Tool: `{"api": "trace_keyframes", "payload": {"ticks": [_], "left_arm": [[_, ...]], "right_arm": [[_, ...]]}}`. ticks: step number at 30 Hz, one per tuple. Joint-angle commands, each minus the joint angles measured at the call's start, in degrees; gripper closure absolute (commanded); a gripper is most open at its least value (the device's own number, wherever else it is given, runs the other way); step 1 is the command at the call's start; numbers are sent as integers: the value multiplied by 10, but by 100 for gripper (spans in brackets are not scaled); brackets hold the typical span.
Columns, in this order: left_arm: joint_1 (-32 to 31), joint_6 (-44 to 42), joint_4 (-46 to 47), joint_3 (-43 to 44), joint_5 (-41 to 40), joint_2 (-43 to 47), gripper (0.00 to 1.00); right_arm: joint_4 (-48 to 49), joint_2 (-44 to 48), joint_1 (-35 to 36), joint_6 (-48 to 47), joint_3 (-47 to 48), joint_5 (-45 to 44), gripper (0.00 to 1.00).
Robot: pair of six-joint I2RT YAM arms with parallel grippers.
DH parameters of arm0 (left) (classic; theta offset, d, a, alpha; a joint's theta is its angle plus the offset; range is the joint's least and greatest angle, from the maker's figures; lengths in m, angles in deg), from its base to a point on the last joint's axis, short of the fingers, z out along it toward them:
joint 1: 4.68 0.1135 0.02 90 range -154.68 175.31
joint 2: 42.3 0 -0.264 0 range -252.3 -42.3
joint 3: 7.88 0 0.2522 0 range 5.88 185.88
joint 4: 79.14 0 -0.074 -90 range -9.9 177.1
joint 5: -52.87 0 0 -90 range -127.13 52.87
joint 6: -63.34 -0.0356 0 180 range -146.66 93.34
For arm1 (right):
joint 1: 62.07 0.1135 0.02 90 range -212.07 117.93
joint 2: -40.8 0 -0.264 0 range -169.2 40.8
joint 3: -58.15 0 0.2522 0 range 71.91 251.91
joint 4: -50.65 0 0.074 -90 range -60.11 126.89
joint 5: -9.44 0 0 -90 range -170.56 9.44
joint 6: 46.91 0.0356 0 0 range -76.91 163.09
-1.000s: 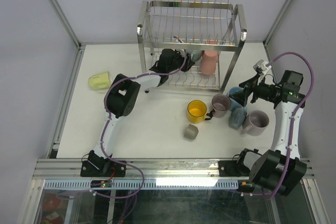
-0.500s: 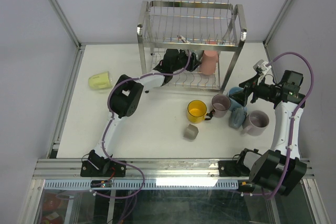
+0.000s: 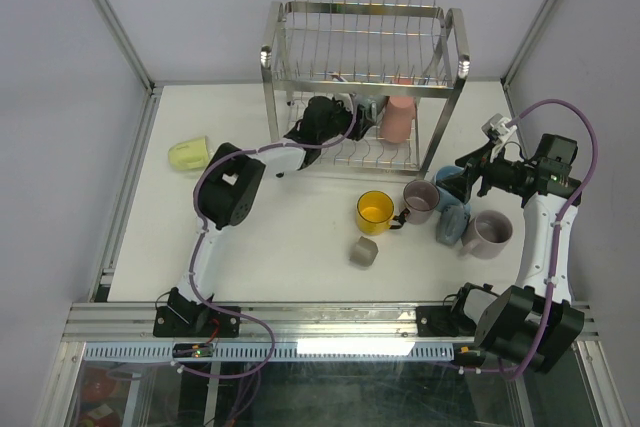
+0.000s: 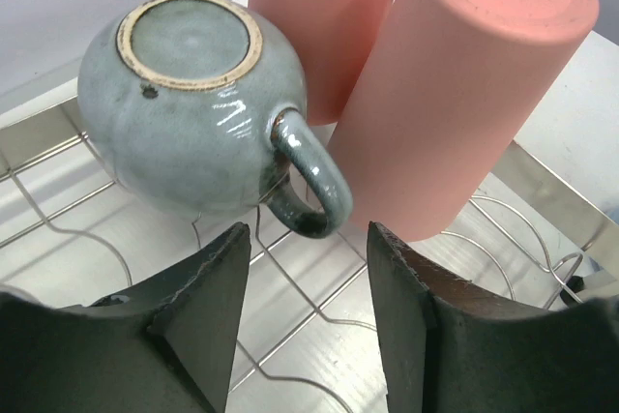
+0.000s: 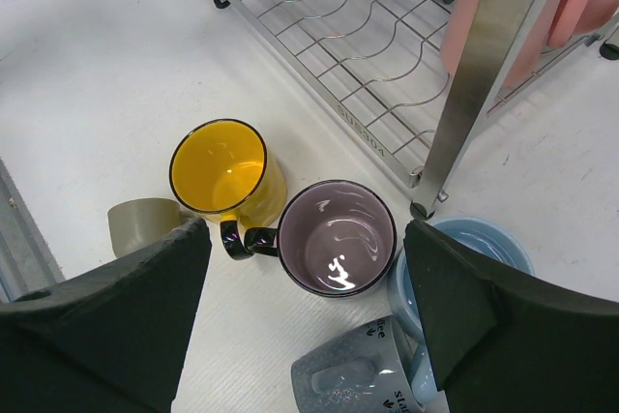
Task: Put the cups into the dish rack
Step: Adjust the cup in the dish rack.
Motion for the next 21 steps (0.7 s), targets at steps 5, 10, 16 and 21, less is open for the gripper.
{"api": "trace_keyframes", "payload": {"ticks": [5, 10, 16, 21], "left_arm": [[5, -3, 81, -50, -38, 71, 74], [9, 7, 66, -28, -46, 50, 83], [9, 21, 41, 27, -39, 10, 87], [1, 24, 23, 60, -60, -13, 89]], "right_arm": [[-1, 10, -3, -9, 0, 15, 16], [0, 10, -3, -9, -2, 14, 16], [0, 11, -3, -9, -2, 14, 16], [1, 10, -3, -9, -1, 15, 16]]}}
